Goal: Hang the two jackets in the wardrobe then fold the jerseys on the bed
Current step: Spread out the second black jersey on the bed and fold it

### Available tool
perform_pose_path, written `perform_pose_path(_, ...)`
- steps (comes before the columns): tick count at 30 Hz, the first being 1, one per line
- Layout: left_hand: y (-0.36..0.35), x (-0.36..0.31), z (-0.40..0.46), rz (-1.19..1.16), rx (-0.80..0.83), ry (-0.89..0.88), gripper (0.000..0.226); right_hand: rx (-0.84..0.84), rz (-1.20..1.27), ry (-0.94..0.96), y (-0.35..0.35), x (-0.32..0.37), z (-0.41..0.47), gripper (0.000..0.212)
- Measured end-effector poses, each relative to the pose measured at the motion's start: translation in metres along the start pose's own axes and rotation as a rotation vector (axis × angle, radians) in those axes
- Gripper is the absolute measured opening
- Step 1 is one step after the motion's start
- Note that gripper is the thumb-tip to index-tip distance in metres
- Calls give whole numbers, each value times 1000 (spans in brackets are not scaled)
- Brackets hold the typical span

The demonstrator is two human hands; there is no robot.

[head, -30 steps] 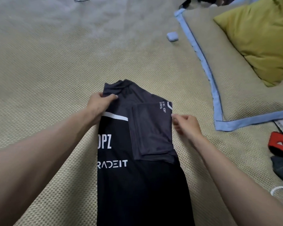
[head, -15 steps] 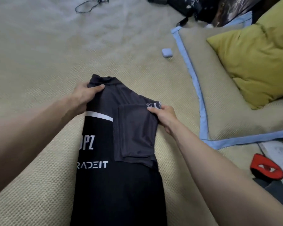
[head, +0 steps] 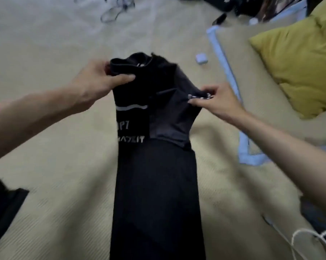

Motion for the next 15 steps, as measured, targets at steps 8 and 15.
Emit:
perform_pose_path(8, -59, 33, -300, 763, 865, -584, 40, 483, -571, 508, -70, -67, -235, 27)
perform_pose_path(15, -96, 112, -372, 767, 1130, -179, 27, 683, -753, 169, -121, -109, -289, 80)
Point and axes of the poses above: each hand's wrist, its own z-axis towards the middle knuckle, its own y-axis out of the back of the hand, x = y × z, the point moved 6 cm from there along z, towards the middle knuckle, and after that the axes turned 10 degrees about -y, right-handed, at the moved point
